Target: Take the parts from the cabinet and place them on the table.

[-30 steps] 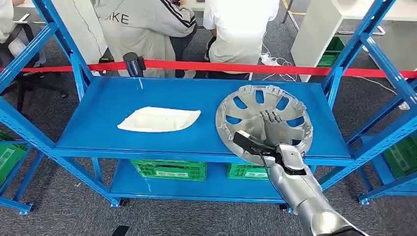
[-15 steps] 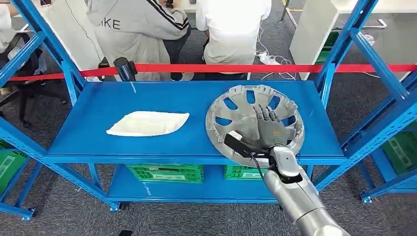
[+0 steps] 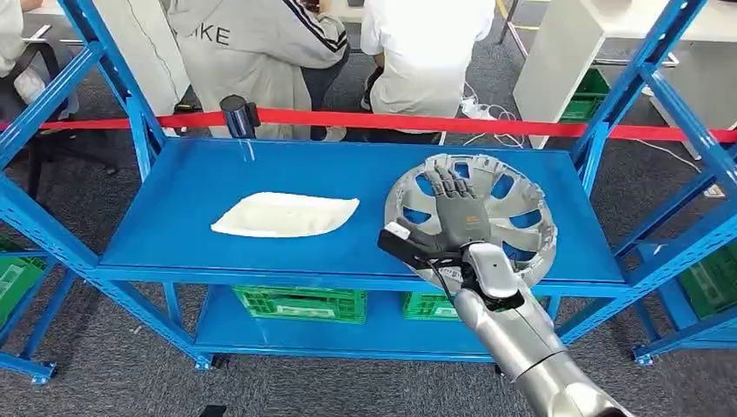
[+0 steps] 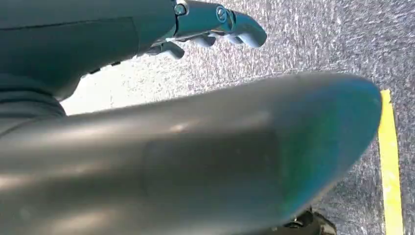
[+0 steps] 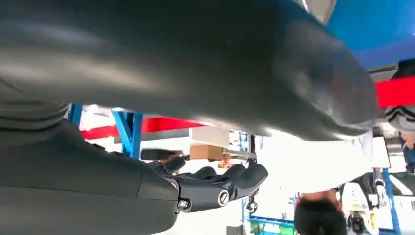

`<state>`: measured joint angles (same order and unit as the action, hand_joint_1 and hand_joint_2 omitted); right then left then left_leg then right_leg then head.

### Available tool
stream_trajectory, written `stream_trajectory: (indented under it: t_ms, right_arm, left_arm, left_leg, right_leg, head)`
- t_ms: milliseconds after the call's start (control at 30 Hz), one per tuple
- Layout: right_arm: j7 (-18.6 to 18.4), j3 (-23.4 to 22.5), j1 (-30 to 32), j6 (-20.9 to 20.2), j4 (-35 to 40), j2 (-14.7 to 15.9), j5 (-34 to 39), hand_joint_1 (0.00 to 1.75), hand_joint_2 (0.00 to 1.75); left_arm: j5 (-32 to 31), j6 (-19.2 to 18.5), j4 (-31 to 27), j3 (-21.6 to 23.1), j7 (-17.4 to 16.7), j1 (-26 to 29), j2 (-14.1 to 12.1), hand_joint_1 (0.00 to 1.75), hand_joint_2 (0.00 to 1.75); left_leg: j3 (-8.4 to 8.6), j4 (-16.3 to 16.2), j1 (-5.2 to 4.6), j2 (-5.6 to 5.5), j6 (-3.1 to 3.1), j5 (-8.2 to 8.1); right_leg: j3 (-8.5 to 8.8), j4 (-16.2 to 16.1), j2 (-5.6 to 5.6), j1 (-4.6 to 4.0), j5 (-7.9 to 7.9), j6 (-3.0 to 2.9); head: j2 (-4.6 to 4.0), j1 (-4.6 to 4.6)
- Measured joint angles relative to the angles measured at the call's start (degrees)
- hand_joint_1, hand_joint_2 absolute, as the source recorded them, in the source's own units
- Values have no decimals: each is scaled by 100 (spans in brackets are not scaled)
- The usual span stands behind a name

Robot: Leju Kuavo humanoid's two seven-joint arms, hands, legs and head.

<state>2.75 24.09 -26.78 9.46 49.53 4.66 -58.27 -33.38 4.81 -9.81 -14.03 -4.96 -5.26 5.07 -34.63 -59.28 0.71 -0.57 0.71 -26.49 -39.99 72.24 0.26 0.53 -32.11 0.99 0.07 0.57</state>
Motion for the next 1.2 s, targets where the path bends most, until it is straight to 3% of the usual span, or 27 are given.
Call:
stream_trajectory:
  t_ms: [33, 67, 100, 200, 267, 333, 400, 433, 467, 500, 567, 600, 633, 767, 800, 833, 900, 933, 967, 1000, 1067, 1100, 1133, 1200]
  right_arm:
    - [2, 9, -25, 2, -4, 0, 0, 0, 0]
    - [9, 13, -51, 7, -4, 0, -2, 0, 0]
    - [9, 17, -81, 11, -9, 0, 0, 0, 0]
    - [11, 28, -99, 15, -15, -4, -2, 0, 0]
    - [17, 31, -115, 17, -15, -20, 0, 0, 0]
    - [64, 57, -185, 2, -28, -53, 24, 0, 0]
    - [74, 142, -296, -72, -105, -131, 68, 0, 0]
    - [61, 168, -329, -88, -144, -179, 85, 0, 0]
    - [22, 195, -342, -87, -171, -232, 109, 0, 0]
    - [-37, 225, -343, -83, -188, -278, 116, 0, 0]
    - [-90, 265, -338, -68, -212, -346, 118, 0, 0]
    - [-114, 271, -338, -57, -227, -376, 122, 0, 0]
    - [-129, 273, -331, -52, -254, -380, 129, 0, 0]
    - [-146, 278, -180, 4, -380, -431, 192, 0, 0]
    - [-151, 278, -138, 44, -398, -431, 208, 0, 0]
    - [-168, 278, -104, 63, -409, -435, 208, 0, 0]
    - [-192, 278, 15, 76, -461, -437, 210, 0, 0]
    - [-203, 278, 98, 74, -479, -437, 210, 0, 0]
    - [-203, 278, 180, 72, -500, -439, 214, 0, 0]
    - [-205, 278, 232, 70, -518, -439, 216, 0, 0]
    - [-205, 278, 253, 70, -538, -450, 212, 0, 0]
    - [-205, 278, 251, 70, -540, -452, 208, 0, 0]
    - [-203, 278, 258, 70, -542, -457, 208, 0, 0]
    - [-205, 278, 273, 66, -549, -479, 205, 0, 0]
  left_arm:
    - [0, 0, 0, -2, 0, -4, 2, 0, 0]
    - [2, 0, 0, -4, 0, -6, 2, 0, 0]
    - [2, 0, 0, -7, 2, -9, 9, 0, 0]
    - [2, 0, 0, -7, 0, -3, 13, 0, 0]
    - [4, 0, -2, -9, 0, -4, 9, 0, 0]
    - [44, 26, 0, -9, 2, -13, 13, 0, 0]
    - [98, 92, 0, -33, 15, -5, 15, 0, 0]
    - [98, 94, 0, -55, 15, 0, 15, 0, 0]
    - [98, 90, 2, -68, 11, 3, 13, 0, 0]
    - [90, 72, 2, -83, -18, 2, 11, 0, 0]
    - [74, 59, 0, -96, -57, 4, 7, 0, 0]
    - [57, 59, 2, -96, -70, -1, 17, 0, 0]
    - [44, 59, 0, -98, -72, -2, 20, 0, 0]
    - [-33, 22, -4, -101, -74, -7, 24, 0, 0]
    - [-61, -5, -9, -101, -70, -20, 17, 0, 0]
    - [-85, -28, -11, -103, -70, -36, 15, 0, 0]
    - [-129, -54, -11, -103, -74, -65, 17, 0, 0]
    - [-142, -85, -9, -103, -87, -75, 20, 0, 0]
    - [-146, -107, -9, -103, -90, -84, 22, 0, 0]
    - [-155, -114, -11, -103, -90, -92, 26, 0, 0]
    - [-164, -120, -11, -103, -90, -105, 30, 0, 0]
    - [-164, -122, -11, -103, -90, -114, 39, 0, 0]
    - [-168, -133, -11, -103, -87, -127, 48, 0, 0]
    - [-177, -140, -11, -103, -92, -132, 50, 0, 0]
  left_leg:
    - [17, 0, -5, -3, -4, -2]
    - [26, 0, -6, -3, -12, -6]
    - [10, -4, -36, -1, -45, -9]
    - [8, 28, -12, -2, -155, 15]
    - [-5, 7, -13, 4, -225, -22]
    - [-246, -554, -9, 20, -291, -381]
    - [-687, -1476, 4, 23, -341, -751]
    - [-826, -1734, 5, 23, -354, -781]
    - [-808, -1651, 11, 24, -361, -648]
    - [-661, -1326, 19, 27, -365, -428]
    - [-151, -295, 49, 40, -392, 65]
    - [-7, -34, 38, 30, -388, -27]
    - [-9, 5, 42, -5, -276, 19]
    - [-22, -7, 43, -1, -100, 15]
    - [-20, -7, 43, -2, -63, 12]
    - [-23, -7, 39, 0, -41, 12]
    - [-28, -9, 19, 4, -18, 2]
    - [-28, -10, 10, 2, -14, 0]
    - [-24, -11, 3, -4, -11, -2]
    - [-19, -11, -11, -12, -11, -3]
    - [4, -11, -34, -12, -13, -5]
    - [5, -11, -36, -6, -18, -7]
    - [-9, -15, -76, -3, -51, -19]
    - [-7, 8, -36, 6, -120, -7]
  right_leg:
    - [311, -634, 0, -10, 313, -39]
    - [555, -1115, -1, -22, 505, -85]
    - [635, -1307, -6, -57, 417, -111]
    - [607, -1327, -1, -94, 450, -138]
    - [660, -1428, -20, -17, 519, -218]
    - [665, -1432, -17, -4, 525, -259]
    - [660, -1429, -15, -5, 521, -264]
    - [663, -1426, -13, -5, 520, -265]
    - [674, -1425, -13, -1, 514, -260]
    - [685, -1421, -13, 5, 505, -247]
    - [703, -1383, -13, 28, 464, -189]
    - [679, -1357, -13, 7, 437, -145]
    - [655, -1319, -10, -12, 423, -117]
    - [666, -1332, -8, -9, 398, -22]
    - [609, -1173, -11, 2, 284, -1]
    - [447, -840, -11, 2, 86, 16]
    - [-34, 137, -10, -5, -334, 32]
    - [-192, 439, -9, -8, -396, 22]
    - [-224, 453, -9, -10, -314, 1]
    - [-106, 165, -9, -18, -99, -38]
    - [376, -837, -9, -70, 398, -152]
    - [573, -1283, -11, -98, 473, -225]
    - [588, -1318, -38, -116, 464, -213]
    - [573, -1325, -30, -141, 471, -205]
  head:
    - [0, 0]
    - [2, 0]
    - [0, -9]
    - [0, 0]
    - [0, 2]
    - [0, -39]
    - [0, -39]
    - [0, -39]
    - [0, -39]
    - [0, -39]
    - [0, -39]
    - [0, -44]
    - [0, -46]
    - [0, -46]
    - [0, -35]
    - [0, -24]
    - [0, -24]
    - [0, -24]
    - [0, -22]
    - [0, -17]
    - [0, -9]
    - [0, -13]
    - [0, -17]
    - [0, -4]
